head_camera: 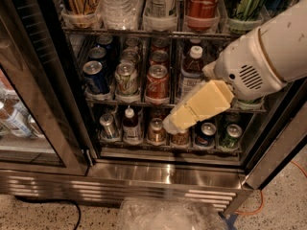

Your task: Pick pepsi can from middle shelf of fridge

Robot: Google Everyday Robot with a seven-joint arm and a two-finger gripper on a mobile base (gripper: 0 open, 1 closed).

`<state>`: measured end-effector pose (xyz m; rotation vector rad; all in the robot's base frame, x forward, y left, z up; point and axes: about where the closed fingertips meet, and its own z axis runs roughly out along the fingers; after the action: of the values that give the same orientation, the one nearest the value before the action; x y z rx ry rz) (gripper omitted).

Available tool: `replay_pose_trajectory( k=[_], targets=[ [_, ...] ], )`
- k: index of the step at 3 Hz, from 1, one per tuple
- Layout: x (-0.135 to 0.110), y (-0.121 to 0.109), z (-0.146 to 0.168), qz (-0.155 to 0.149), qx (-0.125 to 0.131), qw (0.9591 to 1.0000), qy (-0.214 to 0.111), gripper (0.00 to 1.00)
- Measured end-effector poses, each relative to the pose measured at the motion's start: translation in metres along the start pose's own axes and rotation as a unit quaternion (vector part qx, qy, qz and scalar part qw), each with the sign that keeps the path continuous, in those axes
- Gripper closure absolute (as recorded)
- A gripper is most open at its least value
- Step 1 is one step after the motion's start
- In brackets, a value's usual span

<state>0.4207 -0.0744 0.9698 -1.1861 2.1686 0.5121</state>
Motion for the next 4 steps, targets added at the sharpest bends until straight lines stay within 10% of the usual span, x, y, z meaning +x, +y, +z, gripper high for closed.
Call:
replay_pose_trajectory(
  k=[2, 4],
  targets=[
    [-0.029, 0.035, 0.044, -0.016, -0.052, 0.9977, -0.041, 0.00],
    [-0.083, 0.097, 0.108, 0.048, -0.110, 0.9835, -0.136, 0.00]
  ],
)
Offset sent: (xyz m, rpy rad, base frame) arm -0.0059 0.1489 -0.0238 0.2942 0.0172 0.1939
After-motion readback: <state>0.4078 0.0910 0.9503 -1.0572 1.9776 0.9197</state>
